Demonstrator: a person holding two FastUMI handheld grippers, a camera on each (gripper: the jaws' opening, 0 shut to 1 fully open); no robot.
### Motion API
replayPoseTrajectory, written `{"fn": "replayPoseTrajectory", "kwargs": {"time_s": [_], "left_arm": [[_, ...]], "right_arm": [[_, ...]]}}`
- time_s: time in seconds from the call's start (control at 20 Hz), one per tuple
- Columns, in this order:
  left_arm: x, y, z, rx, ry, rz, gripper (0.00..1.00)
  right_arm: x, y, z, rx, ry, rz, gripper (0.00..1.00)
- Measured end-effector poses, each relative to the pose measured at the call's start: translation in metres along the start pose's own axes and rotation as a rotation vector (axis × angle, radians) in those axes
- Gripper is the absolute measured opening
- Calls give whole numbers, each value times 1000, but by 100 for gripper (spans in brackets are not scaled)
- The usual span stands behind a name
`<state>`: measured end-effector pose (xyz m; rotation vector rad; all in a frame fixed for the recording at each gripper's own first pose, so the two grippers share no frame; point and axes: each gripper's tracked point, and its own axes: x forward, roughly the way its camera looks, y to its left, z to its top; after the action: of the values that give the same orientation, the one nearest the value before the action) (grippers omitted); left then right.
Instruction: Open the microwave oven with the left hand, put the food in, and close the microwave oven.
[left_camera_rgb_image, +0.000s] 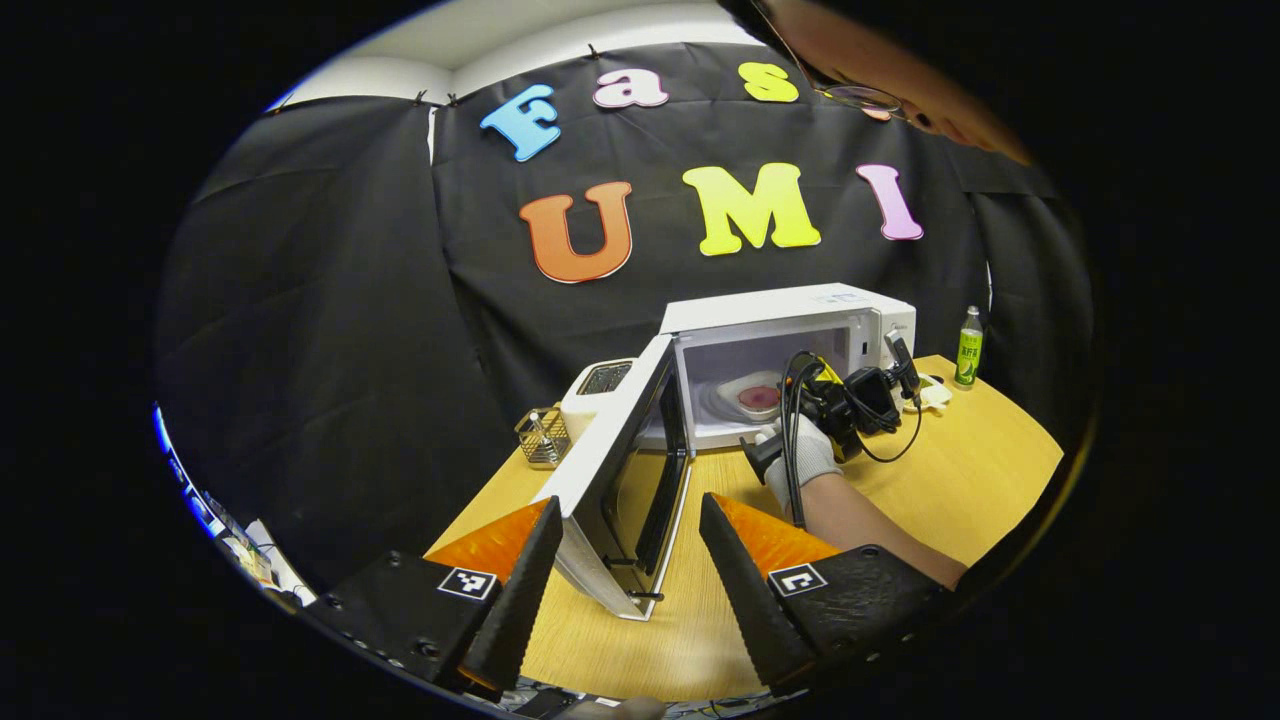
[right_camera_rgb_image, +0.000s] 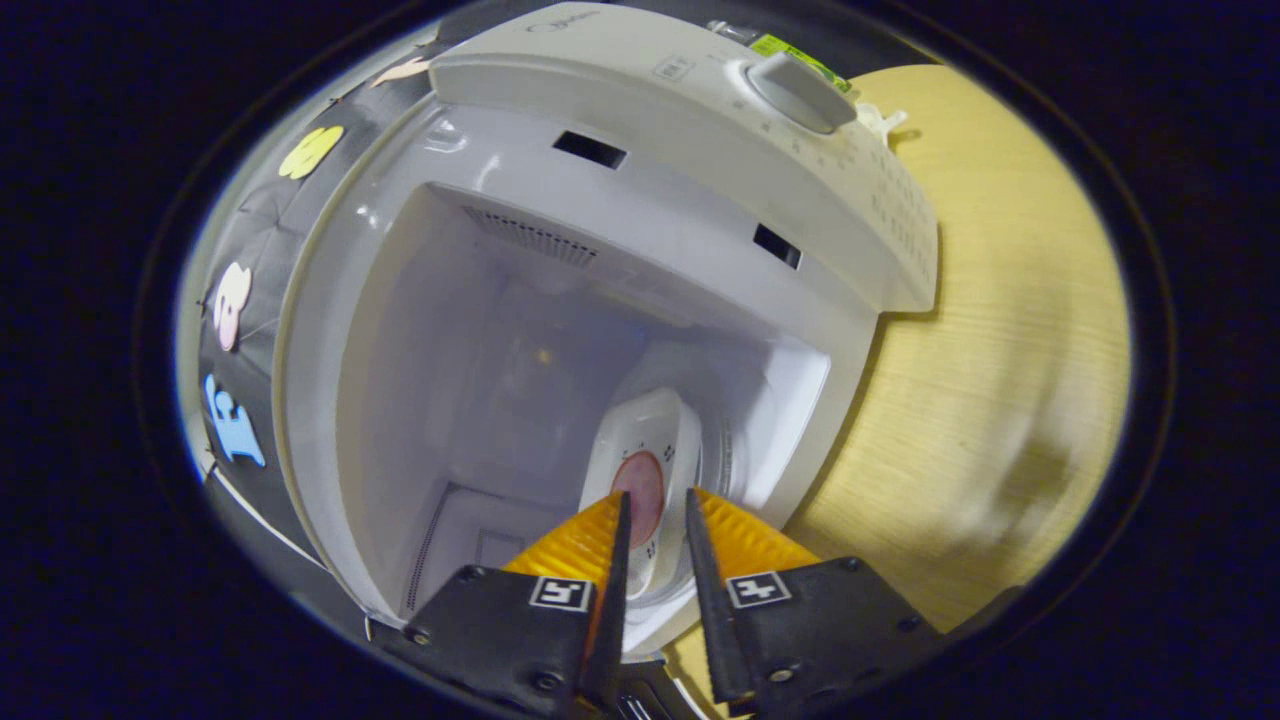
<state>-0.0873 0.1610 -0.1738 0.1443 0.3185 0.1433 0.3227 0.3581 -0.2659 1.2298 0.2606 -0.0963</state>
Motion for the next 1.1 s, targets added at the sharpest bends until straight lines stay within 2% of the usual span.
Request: {"fn": "replayPoseTrajectory", "kwargs": {"time_s": [0.05,0.1,0.2,0.25,0.3,0.35,0.4,0.45,0.5,0.6,0.65,0.7,0.75,0.85,0.9,1.05,1.1], "left_arm": [[-2,1,1,-3,-8,3,83],[-4,3,3,-6,-17,9,83],[-7,8,9,-9,-37,23,83],[-9,13,12,-9,-47,31,83],[-11,17,16,-7,-59,41,84],[-14,21,19,-6,-74,49,86],[-18,25,22,-6,-90,59,80],[-22,30,25,-9,-97,70,80],[-25,34,27,-18,-106,78,88],[-26,42,32,-47,-121,94,90],[-28,47,36,-54,-135,105,90],[-32,52,40,-55,-151,118,90],[-34,56,45,-54,-162,130,90],[-36,67,52,-51,-184,154,90],[-38,73,54,-52,-197,167,90],[-38,93,53,-62,-210,208,92],[-38,100,50,-67,-212,222,94]], "right_arm": [[-8,2,4,-54,-9,6,45],[-16,4,6,-111,-14,12,66],[-40,15,7,-237,-4,44,83],[-56,19,10,-327,0,58,82],[-67,22,9,-412,12,69,98],[-83,25,12,-504,26,80,99],[-98,31,12,-565,39,99,88],[-112,38,15,-626,53,120,88],[-126,44,20,-696,65,145,89],[-154,52,32,-846,80,189,90],[-168,56,41,-911,82,201,100],[-180,60,50,-956,81,214,100],[-193,63,59,-987,84,221,91],[-217,69,77,-1051,90,237,91],[-227,69,86,-1082,96,234,100],[-253,73,112,-1165,84,230,100],[-260,75,119,-1180,79,227,91]]}}
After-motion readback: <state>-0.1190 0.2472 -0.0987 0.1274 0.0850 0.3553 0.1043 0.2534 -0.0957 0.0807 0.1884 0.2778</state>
